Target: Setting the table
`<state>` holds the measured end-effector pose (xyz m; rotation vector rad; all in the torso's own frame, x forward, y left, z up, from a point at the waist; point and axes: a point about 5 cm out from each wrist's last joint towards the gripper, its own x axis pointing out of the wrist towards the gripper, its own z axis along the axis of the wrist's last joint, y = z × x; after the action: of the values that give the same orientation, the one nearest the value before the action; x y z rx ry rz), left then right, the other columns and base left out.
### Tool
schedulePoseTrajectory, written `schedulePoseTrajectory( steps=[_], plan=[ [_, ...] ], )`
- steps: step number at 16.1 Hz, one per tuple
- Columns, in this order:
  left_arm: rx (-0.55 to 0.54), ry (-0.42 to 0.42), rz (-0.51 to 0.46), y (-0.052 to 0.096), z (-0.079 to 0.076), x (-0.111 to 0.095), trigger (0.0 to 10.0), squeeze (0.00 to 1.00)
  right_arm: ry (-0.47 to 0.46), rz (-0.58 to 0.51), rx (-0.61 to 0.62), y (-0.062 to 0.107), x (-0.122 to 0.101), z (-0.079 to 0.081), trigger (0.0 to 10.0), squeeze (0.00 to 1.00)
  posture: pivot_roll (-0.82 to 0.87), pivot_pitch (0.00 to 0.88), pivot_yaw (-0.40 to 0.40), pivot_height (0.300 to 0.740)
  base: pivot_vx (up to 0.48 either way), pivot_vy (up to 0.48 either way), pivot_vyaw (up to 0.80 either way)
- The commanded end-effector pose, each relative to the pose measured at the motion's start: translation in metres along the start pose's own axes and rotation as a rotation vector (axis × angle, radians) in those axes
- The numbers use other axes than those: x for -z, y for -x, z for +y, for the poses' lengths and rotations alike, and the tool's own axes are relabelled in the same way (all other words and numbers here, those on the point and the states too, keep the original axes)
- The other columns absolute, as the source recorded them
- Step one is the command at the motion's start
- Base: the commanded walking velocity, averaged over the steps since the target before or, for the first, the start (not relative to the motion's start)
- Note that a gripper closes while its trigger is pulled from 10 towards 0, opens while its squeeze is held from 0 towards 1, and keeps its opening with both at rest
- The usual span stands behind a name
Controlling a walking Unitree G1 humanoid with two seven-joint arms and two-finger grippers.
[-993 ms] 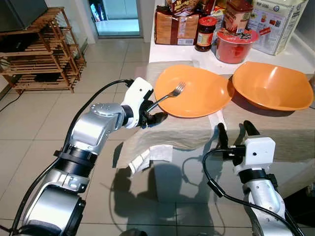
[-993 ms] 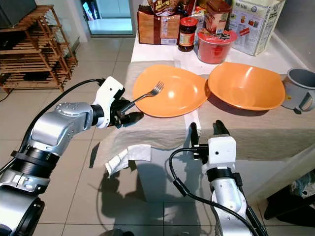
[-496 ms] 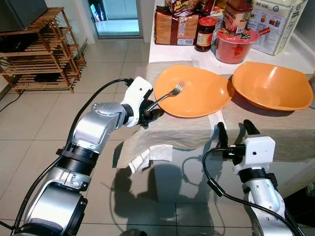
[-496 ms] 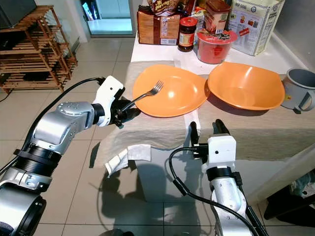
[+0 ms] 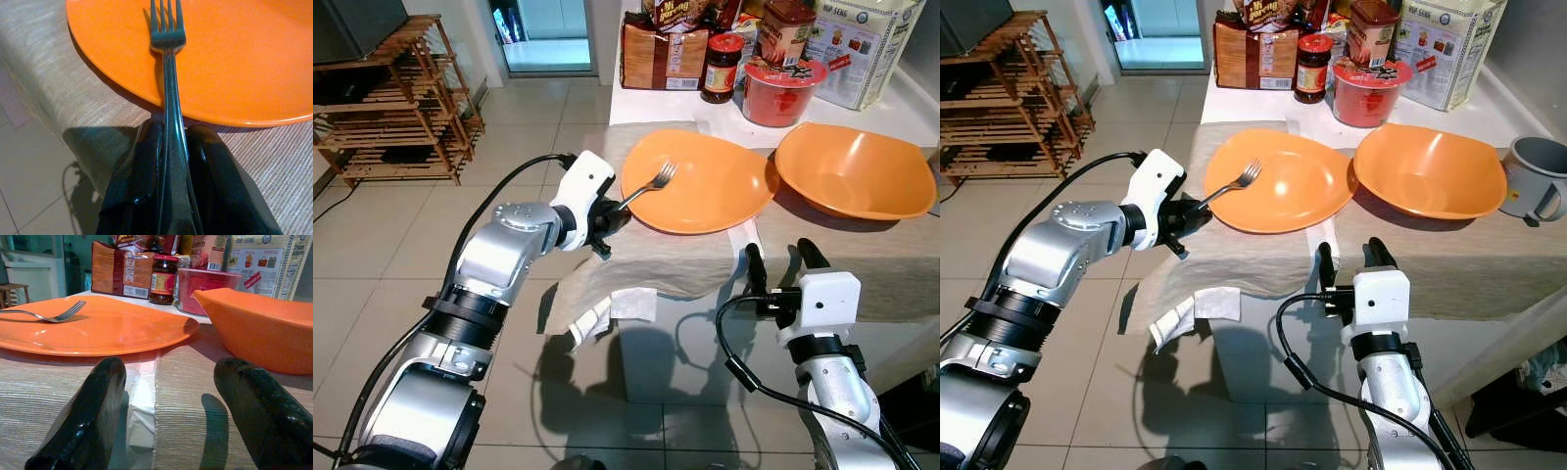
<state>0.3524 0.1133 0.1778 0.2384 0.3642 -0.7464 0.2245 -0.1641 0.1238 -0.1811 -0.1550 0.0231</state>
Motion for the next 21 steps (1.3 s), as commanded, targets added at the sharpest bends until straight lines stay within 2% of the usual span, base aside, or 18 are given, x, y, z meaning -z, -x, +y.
schedulePoseTrajectory(
  steps=[1, 6, 7, 12, 13, 14, 16, 18, 21],
  plan=[
    [-0.018, -0.017, -0.024, 0.005, 0.003, -0.003, 0.0, 0.0, 0.004, 0.021, -0.003, 0.0, 0.003, 0.001, 10.0, 0.0, -0.05, 0.034, 0.063, 0.74, 0.0, 0.0, 0.0],
    [-0.05, -0.003, -0.168, 0.007, 0.0, -0.01, 0.0, 0.0, 0.005, 0.023, -0.003, -0.001, 0.004, 0.0, 10.0, 0.0, -0.04, 0.031, 0.06, 0.74, 0.0, 0.0, 0.0],
    [-0.092, 0.019, -0.237, 0.009, -0.001, -0.011, 0.0, 0.0, 0.005, 0.021, -0.001, -0.001, 0.004, -0.001, 10.0, 0.0, -0.04, 0.03, 0.059, 0.74, 0.0, 0.0, 0.0],
    [-0.262, 0.037, -0.39, 0.018, 0.0, -0.009, 0.0, 0.0, 0.012, 0.009, 0.007, -0.006, 0.002, -0.002, 10.0, 0.0, -0.04, 0.027, 0.058, 0.74, 0.0, 0.0, 0.0],
    [-0.309, 0.038, -0.43, 0.023, -0.001, -0.006, 0.0, 0.0, 0.015, 0.004, 0.016, -0.009, 0.002, -0.003, 10.0, 0.0, -0.03, 0.025, 0.058, 0.74, 0.0, 0.0, 0.0],
    [-0.405, 0.061, -0.497, 0.035, 0.001, -0.001, 0.0, 0.0, 0.024, -0.005, 0.032, -0.012, 0.001, -0.005, 10.0, 0.0, -0.03, 0.024, 0.058, 0.74, 0.0, 0.0, 0.0],
    [-0.463, 0.065, -0.531, 0.042, 0.002, 0.002, 0.0, 0.0, 0.026, -0.013, 0.039, -0.014, 0.0, -0.005, 10.0, 0.0, -0.02, 0.023, 0.055, 0.74, 0.0, 0.0, 0.0],
    [-0.591, 0.099, -0.535, 0.054, 0.006, 0.022, 0.0, 0.0, 0.039, -0.043, 0.058, -0.016, -0.004, -0.008, 10.0, 0.0, -0.01, 0.016, 0.053, 0.74, 0.0, 0.0, 0.0],
    [-0.633, 0.112, -0.491, 0.064, 0.0, 0.051, 0.0, 0.0, 0.03, -0.06, 0.072, -0.012, -0.006, -0.013, 10.0, 0.0, -0.02, 0.01, 0.05, 0.74, 0.0, 0.0, 0.0]
  ],
)
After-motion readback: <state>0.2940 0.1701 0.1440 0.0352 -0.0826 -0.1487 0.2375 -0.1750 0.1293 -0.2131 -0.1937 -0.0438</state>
